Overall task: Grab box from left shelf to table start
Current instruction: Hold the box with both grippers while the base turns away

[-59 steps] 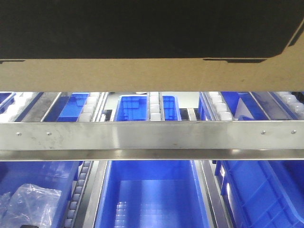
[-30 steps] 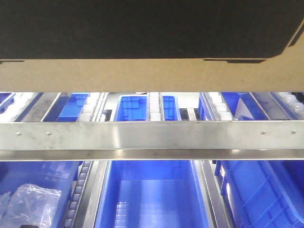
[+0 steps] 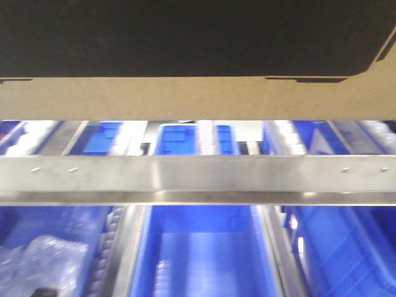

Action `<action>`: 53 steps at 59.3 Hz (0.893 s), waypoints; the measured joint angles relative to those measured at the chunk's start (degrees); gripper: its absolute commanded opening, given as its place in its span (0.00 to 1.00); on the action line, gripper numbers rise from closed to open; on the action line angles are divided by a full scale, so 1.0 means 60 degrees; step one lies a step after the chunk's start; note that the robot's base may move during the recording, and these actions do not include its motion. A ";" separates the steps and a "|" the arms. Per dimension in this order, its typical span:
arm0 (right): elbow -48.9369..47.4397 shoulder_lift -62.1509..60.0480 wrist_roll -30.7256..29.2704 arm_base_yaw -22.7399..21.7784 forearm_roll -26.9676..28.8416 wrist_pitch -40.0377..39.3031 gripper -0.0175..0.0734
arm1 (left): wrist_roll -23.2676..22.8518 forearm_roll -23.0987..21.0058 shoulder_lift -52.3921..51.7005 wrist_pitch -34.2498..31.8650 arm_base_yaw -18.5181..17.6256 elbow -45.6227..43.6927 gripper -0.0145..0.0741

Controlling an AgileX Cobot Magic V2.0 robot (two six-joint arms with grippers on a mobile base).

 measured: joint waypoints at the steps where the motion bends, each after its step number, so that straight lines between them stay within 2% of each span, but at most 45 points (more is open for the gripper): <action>1: 0.0000 0.0000 0.0000 0.0000 0.0000 0.0000 0.25 | -0.0013 0.0000 0.0000 0.0000 0.0000 0.0000 0.07; 53: 0.0000 0.0000 0.0000 0.0000 0.0000 0.0000 0.25 | 0.0003 0.0000 0.0000 0.0000 0.0000 0.0000 0.07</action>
